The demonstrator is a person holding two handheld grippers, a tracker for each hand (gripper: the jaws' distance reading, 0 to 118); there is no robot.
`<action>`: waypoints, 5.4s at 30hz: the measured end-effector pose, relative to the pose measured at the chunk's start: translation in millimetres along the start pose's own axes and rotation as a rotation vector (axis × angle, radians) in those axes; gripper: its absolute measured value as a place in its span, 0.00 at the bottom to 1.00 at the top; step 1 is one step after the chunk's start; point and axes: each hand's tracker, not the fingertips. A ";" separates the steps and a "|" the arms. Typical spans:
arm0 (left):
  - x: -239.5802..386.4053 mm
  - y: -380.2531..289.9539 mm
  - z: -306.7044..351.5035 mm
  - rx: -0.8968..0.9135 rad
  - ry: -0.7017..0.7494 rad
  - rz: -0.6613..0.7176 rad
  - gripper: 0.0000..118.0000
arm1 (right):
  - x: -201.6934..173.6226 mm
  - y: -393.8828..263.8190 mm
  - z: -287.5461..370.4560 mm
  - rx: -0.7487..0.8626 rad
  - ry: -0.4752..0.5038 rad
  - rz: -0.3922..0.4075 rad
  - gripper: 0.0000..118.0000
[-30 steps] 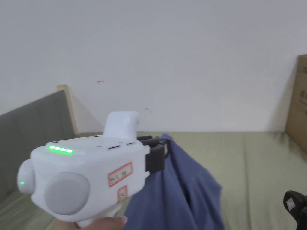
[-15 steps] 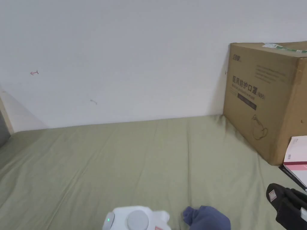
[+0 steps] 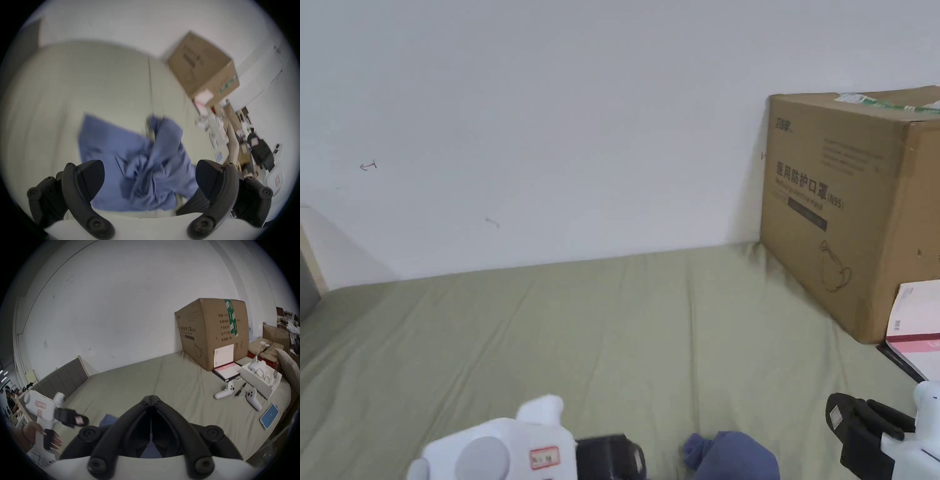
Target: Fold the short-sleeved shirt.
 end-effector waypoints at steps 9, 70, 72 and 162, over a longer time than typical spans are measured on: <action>7.5 -34.4 107.2 0.755 0.221 -0.279 0.21 | -36.1 11.1 8.1 0.201 0.019 0.114 0.00; -73.0 -45.4 -10.8 0.091 0.067 -0.091 0.03 | 33.3 -7.2 -271.7 -0.899 0.025 -0.026 0.98; -73.0 -51.9 -7.6 0.102 0.071 -0.087 0.03 | 35.7 -27.2 -297.4 -0.992 -0.056 0.011 0.98; -113.9 -90.6 71.7 0.124 0.320 0.014 0.03 | 56.5 -67.3 -48.4 -0.526 -0.124 -0.027 0.08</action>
